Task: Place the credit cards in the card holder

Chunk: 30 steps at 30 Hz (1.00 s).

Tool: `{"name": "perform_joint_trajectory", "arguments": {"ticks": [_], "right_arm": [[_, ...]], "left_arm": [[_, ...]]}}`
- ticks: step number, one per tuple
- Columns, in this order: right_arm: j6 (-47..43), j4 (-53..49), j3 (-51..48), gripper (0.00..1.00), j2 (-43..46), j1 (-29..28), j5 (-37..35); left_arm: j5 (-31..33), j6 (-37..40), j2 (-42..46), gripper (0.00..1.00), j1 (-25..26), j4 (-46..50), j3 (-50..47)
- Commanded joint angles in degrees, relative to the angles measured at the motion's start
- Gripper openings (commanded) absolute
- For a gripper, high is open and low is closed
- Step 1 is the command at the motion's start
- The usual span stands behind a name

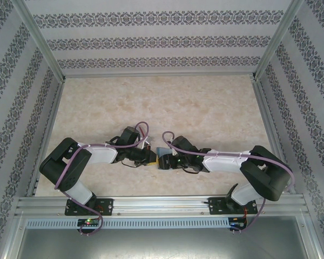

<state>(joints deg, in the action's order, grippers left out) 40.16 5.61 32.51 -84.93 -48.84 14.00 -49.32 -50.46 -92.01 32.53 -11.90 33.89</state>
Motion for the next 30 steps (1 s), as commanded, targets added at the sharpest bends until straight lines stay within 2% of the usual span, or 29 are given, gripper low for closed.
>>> {"name": "perform_joint_trajectory", "arguments": {"ticks": [1, 8, 14, 18, 22, 27, 28, 29, 30], "right_arm": [[0.1, -1.59, 0.14, 0.57, -2.53, 0.22, 0.81], [-0.7, -4.81, 0.33, 0.45, -1.52, 0.24, -2.41], [-0.44, -2.49, -1.39, 0.41, 2.04, 0.41, -1.33], [-1.99, -2.45, -2.38, 0.48, 5.29, 1.05, -1.1], [-2.88, -3.24, -3.32, 0.46, 7.29, 2.44, -0.87], [-3.15, -3.49, -4.2, 0.3, 7.09, 3.69, 0.12], [-3.2, -3.51, -4.21, 0.29, 6.69, 3.63, 0.27], [-3.26, -3.35, -4.13, 0.32, 6.41, 3.59, 0.81], [-3.21, -2.8, -4.08, 0.4, 6.2, 3.46, 1.54]], "left_arm": [[-1.66, -1.06, -0.25, 0.0, 0.17, -1.73, 0.38], [-1.95, -1.41, -0.6, 0.0, 0.21, -2.12, 0.66], [-1.5, -0.57, -0.88, 0.0, 0.16, -0.73, 0.78], [-1.3, 0.05, -1.48, 0.0, 0.18, 0.05, 1.12], [-0.55, 1.07, -1.43, 0.0, 0.16, 1.32, 1.21], [-0.2, 1.75, -0.8, 0.0, 0.19, 2.66, 1.4], [-0.26, 1.97, -0.88, 0.0, 0.16, 2.89, 1.58], [-0.39, 2.07, -1.09, 0.0, 0.18, 2.94, 1.7], [-0.52, 1.96, -1.16, 0.0, 0.16, 2.88, 1.73]]}}
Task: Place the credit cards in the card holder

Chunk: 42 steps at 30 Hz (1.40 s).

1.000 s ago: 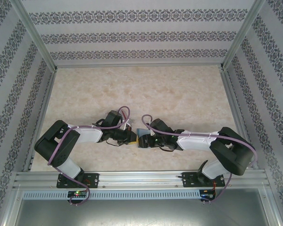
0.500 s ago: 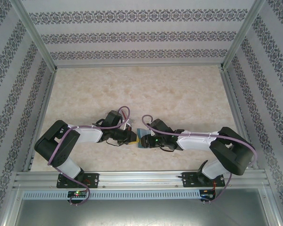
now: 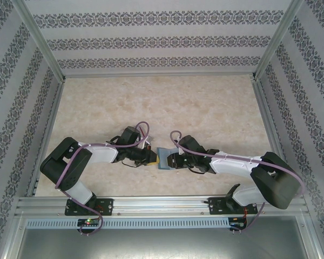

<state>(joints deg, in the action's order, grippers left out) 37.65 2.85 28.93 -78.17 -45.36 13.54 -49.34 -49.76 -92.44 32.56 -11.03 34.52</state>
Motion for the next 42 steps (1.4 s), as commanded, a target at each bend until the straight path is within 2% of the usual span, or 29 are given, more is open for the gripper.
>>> {"name": "perform_joint_trajectory", "arguments": {"ticks": [1, 3, 5, 12, 15, 19, 22, 25, 26, 28, 31, 38, 42], "right_arm": [[-0.41, 0.7, -0.33, 0.5, -0.58, -0.45, 2.71], [-0.3, 1.99, 0.31, 0.6, -0.53, -1.76, 3.66], [-0.88, 1.61, 1.48, 0.63, -1.21, -2.92, 3.39], [-1.88, 0.31, 3.54, 0.61, -6.71, -3.72, 0.63], [-1.53, -0.45, 4.11, 0.56, -8.07, -3.94, -0.56], [-1.17, -1.01, 4.12, 0.41, -8.02, -4.03, -1.91], [-1.04, -2.02, 3.86, 0.34, -6.54, -3.81, -2.88], [-1.34, -2.61, 3.26, 0.29, -4.6, -3.53, -3.61], [-1.43, -2.32, 2.95, 0.34, -4.02, -3.42, -3.18], [-1.24, -0.14, 1.85, 0.56, -2.43, -3.33, -1.26], [-0.46, 2.42, 0.92, 0.65, -0.54, -3.33, 0.85], [-1.34, -0.39, 2.67, 0.65, -3.47, -3.32, 0.61], [-0.92, -0.12, 2.71, 0.5, -4.83, -3.24, 0.02]], "left_arm": [[-0.72, 0.93, -0.82, 0.0, 0.19, 1.61, 1.08], [-0.85, -0.02, -0.64, 0.0, 0.15, 0.36, 0.53], [-0.93, -0.13, -0.73, 0.0, 0.14, -0.05, 0.47], [-1.46, -0.93, -0.65, 0.0, 0.14, -1.29, 0.38], [-1.94, -1.45, -0.55, 0.0, 0.14, -1.99, 0.19], [-1.98, -1.04, -0.3, 0.0, 0.14, -1.52, 0.26], [-1.95, -0.95, -0.42, 0.0, 0.14, -1.31, 0.3], [-1.88, -1.0, -0.62, 0.0, 0.19, -1.8, 0.06], [-1.94, -0.96, -0.78, 0.0, 0.17, -1.96, 0.1], [-2.23, -1.19, -1.2, 0.0, 0.14, -2.28, 0.14], [-2.35, -1.67, -1.21, 0.0, 0.14, -3.19, -0.11], [-5.15, -8.28, -1.29, 0.0, 0.14, -11.61, -0.75], [-5.34, -7.53, -0.85, 0.0, 0.14, -9.7, -0.07]]}}
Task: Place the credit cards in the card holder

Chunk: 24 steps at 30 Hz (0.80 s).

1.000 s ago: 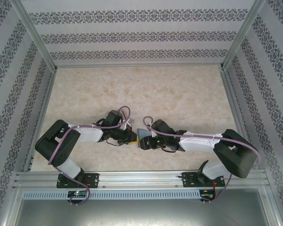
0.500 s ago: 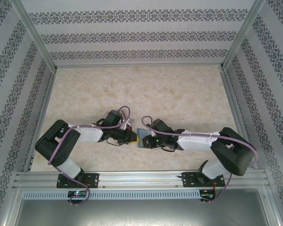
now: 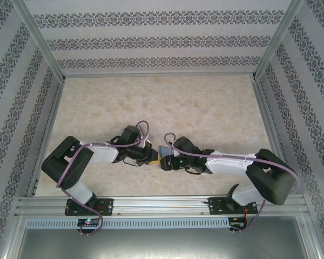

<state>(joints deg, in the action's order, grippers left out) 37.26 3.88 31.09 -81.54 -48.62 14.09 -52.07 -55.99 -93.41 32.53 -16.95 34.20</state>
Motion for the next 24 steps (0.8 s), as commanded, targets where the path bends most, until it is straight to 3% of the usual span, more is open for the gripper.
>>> {"name": "perform_joint_trajectory", "arguments": {"ticks": [1, 6, 14, 17, 20, 24], "right_arm": [[-0.45, -1.13, 0.57, 0.47, -1.4, 0.08, -0.58], [-0.45, -1.33, -0.14, 0.36, -0.3, 0.97, -0.88], [-0.35, -1.68, -1.85, 0.49, 3.54, 1.94, -0.72], [-0.23, -1.69, -2.74, 0.48, 4.29, 2.42, -1.33], [-0.08, -1.77, -3.14, 0.41, 3.85, 2.83, -1.13], [0.1, -0.92, -3.32, 0.43, 3.49, 2.83, -0.6]], "left_arm": [[-2.53, -1.06, 0.15, 0.0, 0.21, -3.43, 0.25], [-1.86, 0.71, -0.03, 0.0, 0.19, -1.13, 0.17], [-0.17, 3.25, -0.03, 0.0, 0.16, 2.3, 0.43], [0.04, 3.41, 0.22, 0.0, 0.19, 2.5, 0.34], [0.02, 3.87, 0.41, 0.0, 0.17, 3.24, 0.56], [0.14, 3.96, 0.22, 0.0, 0.16, 3.11, 0.42]]}}
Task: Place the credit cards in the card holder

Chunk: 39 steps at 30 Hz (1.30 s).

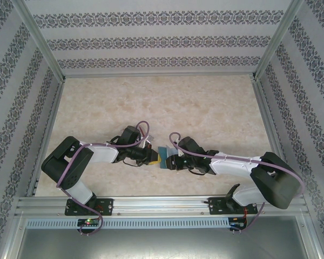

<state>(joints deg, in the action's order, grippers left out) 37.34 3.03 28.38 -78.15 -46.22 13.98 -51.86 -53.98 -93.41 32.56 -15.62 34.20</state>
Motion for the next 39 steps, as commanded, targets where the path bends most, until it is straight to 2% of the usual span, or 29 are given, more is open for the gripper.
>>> {"name": "perform_joint_trajectory", "arguments": {"ticks": [1, 4, 9, 13, 15, 18, 22, 23, 26, 31, 33, 36, 39], "right_arm": [[0.01, 0.07, -0.7, 0.49, 0.17, 0.42, -0.61], [0.27, 0.39, -0.87, 0.53, 1.23, 0.43, -0.44], [-0.25, 0.24, -1.56, 0.49, 3.67, 0.56, -1.06], [-0.03, 1.05, -2.18, 0.56, 4.82, 0.69, -0.7], [-0.16, 1.12, -2.57, 0.57, 5.19, 0.61, -1.11], [0.09, 0.54, -2.63, 0.44, 5.05, 0.78, -1.36], [0.0, 0.41, -2.53, 0.36, 4.02, 0.86, -1.25], [0.26, 0.48, -2.52, 0.37, 3.95, 0.89, -1.28], [0.41, 1.23, -2.63, 0.53, 4.35, 0.78, -0.71], [0.1, 1.22, -2.86, 0.55, 7.1, 0.86, -0.63], [-0.03, 0.95, -2.79, 0.52, 8.1, 0.81, -0.65], [-0.65, -0.15, -2.6, 0.42, 8.58, 1.21, -0.84], [-0.25, 0.12, -2.95, 0.38, 8.38, 1.59, -0.31]], "left_arm": [[-0.09, 2.07, 0.08, 0.0, 0.19, 1.82, 0.35], [-0.14, 1.62, 0.12, 0.0, 0.16, 1.36, 0.08], [-0.08, 1.77, 0.15, 0.0, 0.14, 1.4, -0.01], [0.6, 2.11, 0.59, 0.0, 0.14, 1.75, -0.49], [0.53, 2.34, 0.29, 0.0, 0.14, 1.83, -0.44], [0.34, 1.62, 0.21, 0.0, 0.2, 0.9, -0.7], [0.28, 2.2, 0.24, 0.0, 0.18, 1.64, -0.28], [0.22, 2.14, 0.25, 0.0, 0.23, 1.72, -0.21], [0.52, 2.44, 0.68, 0.0, 0.2, 2.11, -0.25], [0.79, 2.83, 0.58, 0.0, 0.18, 2.96, -0.11], [0.85, 2.99, 1.05, 0.03, 0.14, 3.26, -0.07], [1.5, 3.56, 1.47, 0.05, 0.16, 4.41, 0.58], [2.21, 4.03, 1.66, 0.19, 0.15, 5.79, 1.01]]}}
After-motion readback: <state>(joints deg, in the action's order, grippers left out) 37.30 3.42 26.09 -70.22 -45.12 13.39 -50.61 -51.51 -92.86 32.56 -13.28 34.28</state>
